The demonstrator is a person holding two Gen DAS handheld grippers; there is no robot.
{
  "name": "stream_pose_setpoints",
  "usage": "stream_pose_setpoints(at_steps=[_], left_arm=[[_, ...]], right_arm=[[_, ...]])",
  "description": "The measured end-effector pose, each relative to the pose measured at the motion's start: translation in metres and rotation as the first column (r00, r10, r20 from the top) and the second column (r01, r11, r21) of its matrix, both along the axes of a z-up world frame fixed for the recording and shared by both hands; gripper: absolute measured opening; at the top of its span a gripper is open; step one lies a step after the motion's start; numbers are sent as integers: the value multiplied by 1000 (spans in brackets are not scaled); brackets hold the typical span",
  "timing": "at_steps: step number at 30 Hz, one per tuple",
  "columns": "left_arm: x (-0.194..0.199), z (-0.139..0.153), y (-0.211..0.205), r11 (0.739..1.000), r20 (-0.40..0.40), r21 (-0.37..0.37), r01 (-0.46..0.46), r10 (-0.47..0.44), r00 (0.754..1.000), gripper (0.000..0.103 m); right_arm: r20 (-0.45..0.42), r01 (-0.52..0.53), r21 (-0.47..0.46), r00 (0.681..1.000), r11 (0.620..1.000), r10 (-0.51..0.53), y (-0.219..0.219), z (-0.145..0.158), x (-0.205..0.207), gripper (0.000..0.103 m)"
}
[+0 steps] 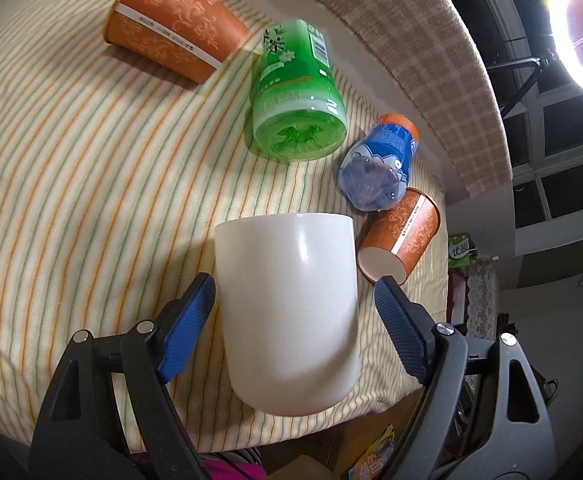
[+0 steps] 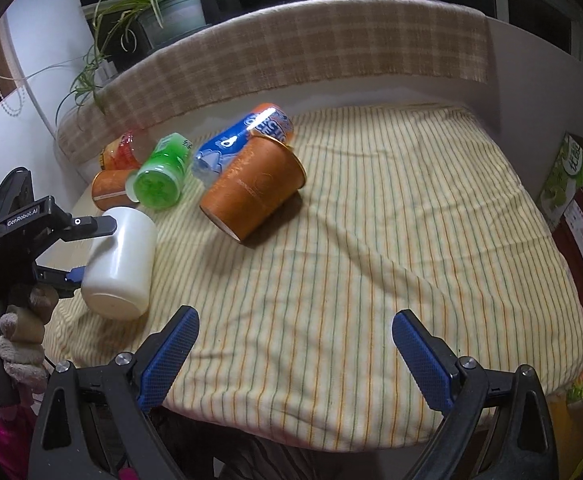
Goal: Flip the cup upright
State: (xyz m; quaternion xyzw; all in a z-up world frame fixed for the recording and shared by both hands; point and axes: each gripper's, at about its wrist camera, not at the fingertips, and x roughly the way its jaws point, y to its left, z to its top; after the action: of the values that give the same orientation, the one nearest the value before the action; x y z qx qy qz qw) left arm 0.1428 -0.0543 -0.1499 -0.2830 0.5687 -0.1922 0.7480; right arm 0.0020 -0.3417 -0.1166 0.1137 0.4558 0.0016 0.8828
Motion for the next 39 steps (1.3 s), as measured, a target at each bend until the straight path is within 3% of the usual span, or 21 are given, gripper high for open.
stream_pose_setpoints(at_steps=[8,17,27,39], left_arm=[[4,-7,-5,1000,-3,20,21,-21,1000,77],[-9,13,-19,988,136,146,45,-65,989,76],[-26,40,-43,943,351,332,31,-154,923,76],[-38,47,-60,895,470,445,-24,-210,857,76]], right_arm=[[2,11,8,1000,1000,-11,-2,-1,-1,99],[1,20,18,1000,1000,-20,-1,-3,-2,99],[-5,28,20,1000,999,-28,-1,-5,-4,99],[-3,38,14,999,999,-38,-2,-5,-6,99]])
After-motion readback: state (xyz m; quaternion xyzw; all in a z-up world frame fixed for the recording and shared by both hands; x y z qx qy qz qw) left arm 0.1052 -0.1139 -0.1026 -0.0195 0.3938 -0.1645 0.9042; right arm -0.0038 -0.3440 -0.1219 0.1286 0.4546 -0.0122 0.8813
